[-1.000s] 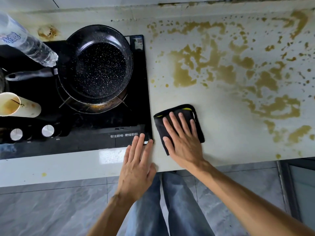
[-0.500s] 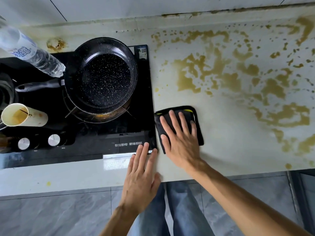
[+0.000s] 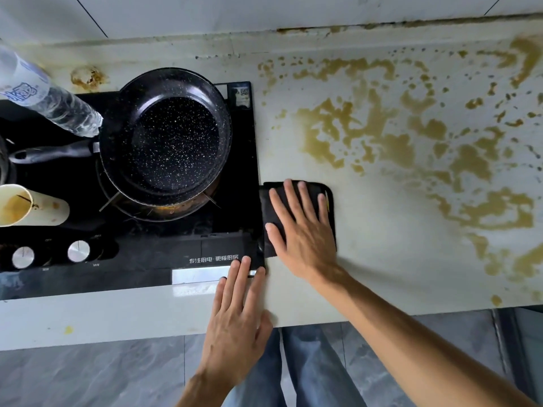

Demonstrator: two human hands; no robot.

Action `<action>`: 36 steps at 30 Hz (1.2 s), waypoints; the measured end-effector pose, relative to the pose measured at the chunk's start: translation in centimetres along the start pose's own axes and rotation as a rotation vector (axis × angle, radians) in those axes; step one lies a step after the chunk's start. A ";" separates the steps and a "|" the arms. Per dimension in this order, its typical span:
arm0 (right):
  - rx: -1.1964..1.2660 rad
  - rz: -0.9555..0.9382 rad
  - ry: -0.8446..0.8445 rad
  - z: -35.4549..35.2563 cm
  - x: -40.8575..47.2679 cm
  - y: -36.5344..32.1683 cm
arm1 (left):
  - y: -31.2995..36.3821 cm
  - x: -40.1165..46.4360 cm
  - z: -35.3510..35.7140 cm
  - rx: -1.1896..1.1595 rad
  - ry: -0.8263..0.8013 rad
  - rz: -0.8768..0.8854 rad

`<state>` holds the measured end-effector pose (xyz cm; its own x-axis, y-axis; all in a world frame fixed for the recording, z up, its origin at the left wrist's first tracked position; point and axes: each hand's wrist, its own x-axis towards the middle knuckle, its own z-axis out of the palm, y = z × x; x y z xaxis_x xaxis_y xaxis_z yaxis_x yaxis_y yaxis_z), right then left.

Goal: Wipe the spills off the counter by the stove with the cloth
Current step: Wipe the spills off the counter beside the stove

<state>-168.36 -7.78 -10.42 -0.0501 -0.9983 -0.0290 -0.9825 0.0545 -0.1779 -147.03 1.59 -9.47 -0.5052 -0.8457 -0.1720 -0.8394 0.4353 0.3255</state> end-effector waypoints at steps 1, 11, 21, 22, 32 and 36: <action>0.007 -0.042 -0.010 -0.2 1.2 0.3 | 0.0 0.0 0.1 0.007 -0.006 0.001; -0.042 0.226 0.046 -1.7 3.3 6.1 | 0.0 0.0 0.1 0.001 -0.018 -0.009; -0.039 0.072 -0.011 -2.6 7.6 9.0 | -0.1 0.2 -0.6 -0.006 -0.019 0.000; -0.038 0.146 0.001 -2.8 7.5 10.4 | -0.1 0.2 -0.7 -0.010 -0.012 -0.001; -0.106 0.136 -0.025 -3.4 -2.5 15.9 | 0.1 0.3 -0.5 -0.016 -0.004 -0.004; -0.065 0.425 0.050 -4.1 3.6 16.3 | 0.5 0.3 -0.5 -0.039 -0.004 -0.023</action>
<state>-185.26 -10.60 -9.40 -0.4599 -0.8871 -0.0386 -0.8818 0.4614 -0.0977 -147.50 1.44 -8.88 -0.4870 -0.8539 -0.1834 -0.8423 0.4036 0.3573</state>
